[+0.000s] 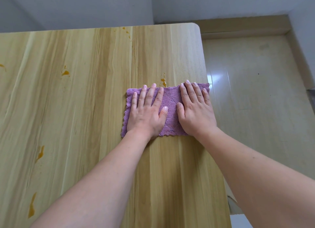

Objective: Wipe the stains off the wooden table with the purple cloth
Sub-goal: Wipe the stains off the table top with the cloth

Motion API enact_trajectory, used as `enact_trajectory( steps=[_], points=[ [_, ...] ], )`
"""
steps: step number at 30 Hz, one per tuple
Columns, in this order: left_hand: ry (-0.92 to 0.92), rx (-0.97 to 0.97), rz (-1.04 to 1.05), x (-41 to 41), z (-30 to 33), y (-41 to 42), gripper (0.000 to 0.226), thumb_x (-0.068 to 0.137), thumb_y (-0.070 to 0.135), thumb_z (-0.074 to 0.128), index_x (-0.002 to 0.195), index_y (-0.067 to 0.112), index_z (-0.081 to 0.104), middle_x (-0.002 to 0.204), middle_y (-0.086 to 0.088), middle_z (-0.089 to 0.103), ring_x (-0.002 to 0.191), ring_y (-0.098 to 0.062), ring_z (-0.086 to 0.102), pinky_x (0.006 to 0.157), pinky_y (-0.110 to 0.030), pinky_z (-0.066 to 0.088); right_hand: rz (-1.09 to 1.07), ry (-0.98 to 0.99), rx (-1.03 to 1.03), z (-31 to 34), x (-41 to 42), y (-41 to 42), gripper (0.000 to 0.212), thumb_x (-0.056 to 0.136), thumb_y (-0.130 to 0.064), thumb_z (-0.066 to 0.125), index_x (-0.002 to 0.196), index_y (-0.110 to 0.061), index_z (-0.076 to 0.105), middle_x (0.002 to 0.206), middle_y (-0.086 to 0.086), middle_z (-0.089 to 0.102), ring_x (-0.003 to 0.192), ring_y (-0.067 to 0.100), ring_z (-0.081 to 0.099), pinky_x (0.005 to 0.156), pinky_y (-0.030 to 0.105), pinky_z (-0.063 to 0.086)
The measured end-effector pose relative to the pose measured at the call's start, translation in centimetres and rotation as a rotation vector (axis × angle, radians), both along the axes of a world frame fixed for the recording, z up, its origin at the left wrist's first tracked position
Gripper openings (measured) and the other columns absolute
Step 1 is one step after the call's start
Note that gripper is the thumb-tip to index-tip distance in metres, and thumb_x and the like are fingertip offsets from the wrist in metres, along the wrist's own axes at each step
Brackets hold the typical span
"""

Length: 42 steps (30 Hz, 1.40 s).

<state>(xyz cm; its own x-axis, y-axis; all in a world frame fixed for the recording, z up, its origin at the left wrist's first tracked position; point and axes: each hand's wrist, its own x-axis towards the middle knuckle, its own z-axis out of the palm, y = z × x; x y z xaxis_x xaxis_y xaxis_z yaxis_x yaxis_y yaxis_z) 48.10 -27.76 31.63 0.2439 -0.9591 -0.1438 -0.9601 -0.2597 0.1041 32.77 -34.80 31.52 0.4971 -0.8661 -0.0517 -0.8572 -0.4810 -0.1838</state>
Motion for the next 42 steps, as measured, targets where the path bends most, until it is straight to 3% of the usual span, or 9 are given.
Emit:
enact_trajectory(
  steps=[9,16,21,23,28,33,42],
  points=[
    [-0.002,-0.079,0.006,0.9,-0.1,-2.0,0.071,0.098,0.053,0.019,0.156,0.016,0.006,0.163,-0.001,0.008,0.15,-0.022,-0.002,0.12,-0.045,-0.011,-0.002,-0.01,-0.015,0.0,0.9,-2.3,0.063,0.097,-0.04,0.022,0.155,-0.019,0.013,0.163,-0.001,0.007,0.15,0.016,0.001,0.121,0.04,-0.002],
    [-0.07,-0.118,0.011,1.0,0.0,-2.9,0.071,0.098,0.053,0.019,0.156,0.013,0.008,0.15,-0.006,0.019,0.139,-0.025,0.003,0.118,-0.046,-0.014,0.002,-0.067,-0.045,-0.1,1.3,-3.4,0.063,0.097,-0.039,0.024,0.155,-0.017,0.017,0.163,0.001,0.01,0.15,0.017,0.004,0.121,0.04,-0.001],
    [-0.101,-0.133,0.032,0.6,0.1,-2.4,0.07,0.098,0.052,0.02,0.155,0.013,0.013,0.149,-0.006,0.02,0.137,-0.027,0.004,0.117,-0.041,-0.019,0.079,-0.147,-0.12,0.5,0.9,-2.7,0.049,0.094,-0.037,0.038,0.138,-0.018,0.047,0.145,0.004,0.042,0.137,0.025,0.033,0.118,0.041,0.017],
    [-0.114,-0.144,0.05,0.4,0.0,-2.3,0.069,0.098,0.051,0.02,0.156,0.013,0.015,0.15,-0.006,0.021,0.136,-0.025,0.004,0.117,-0.04,-0.017,0.068,-0.159,-0.113,0.6,1.0,-3.0,0.043,0.093,-0.04,0.04,0.131,-0.021,0.05,0.136,0.002,0.046,0.13,0.025,0.037,0.115,0.041,0.022],
    [-0.063,-0.094,0.053,0.9,-0.4,-2.9,0.071,0.095,0.053,0.008,0.156,0.016,0.005,0.16,-0.005,0.013,0.144,-0.021,0.002,0.12,-0.039,-0.006,0.053,-0.156,-0.079,0.1,1.2,-3.4,0.05,0.095,-0.04,0.035,0.142,-0.023,0.04,0.145,-0.001,0.036,0.139,0.021,0.027,0.118,0.04,0.013],
    [-0.038,-0.076,0.061,1.2,-0.7,-3.6,0.072,0.094,0.053,0.004,0.156,0.018,-0.002,0.164,0.0,0.001,0.149,-0.017,-0.005,0.12,-0.038,-0.01,0.047,-0.108,-0.05,-0.1,1.5,-4.2,0.057,0.097,-0.043,0.028,0.151,-0.027,0.027,0.156,-0.004,0.024,0.145,0.016,0.014,0.12,0.039,0.001],
    [-0.016,-0.053,0.077,2.1,-0.6,-5.8,0.07,0.093,0.054,0.004,0.154,0.021,-0.008,0.164,0.005,-0.01,0.148,-0.013,-0.017,0.12,-0.04,-0.012,0.026,-0.081,-0.013,-0.3,2.4,-6.3,0.061,0.096,-0.046,0.021,0.154,-0.03,0.017,0.163,-0.002,0.01,0.15,0.017,0.0,0.12,0.043,-0.003]
  ],
)
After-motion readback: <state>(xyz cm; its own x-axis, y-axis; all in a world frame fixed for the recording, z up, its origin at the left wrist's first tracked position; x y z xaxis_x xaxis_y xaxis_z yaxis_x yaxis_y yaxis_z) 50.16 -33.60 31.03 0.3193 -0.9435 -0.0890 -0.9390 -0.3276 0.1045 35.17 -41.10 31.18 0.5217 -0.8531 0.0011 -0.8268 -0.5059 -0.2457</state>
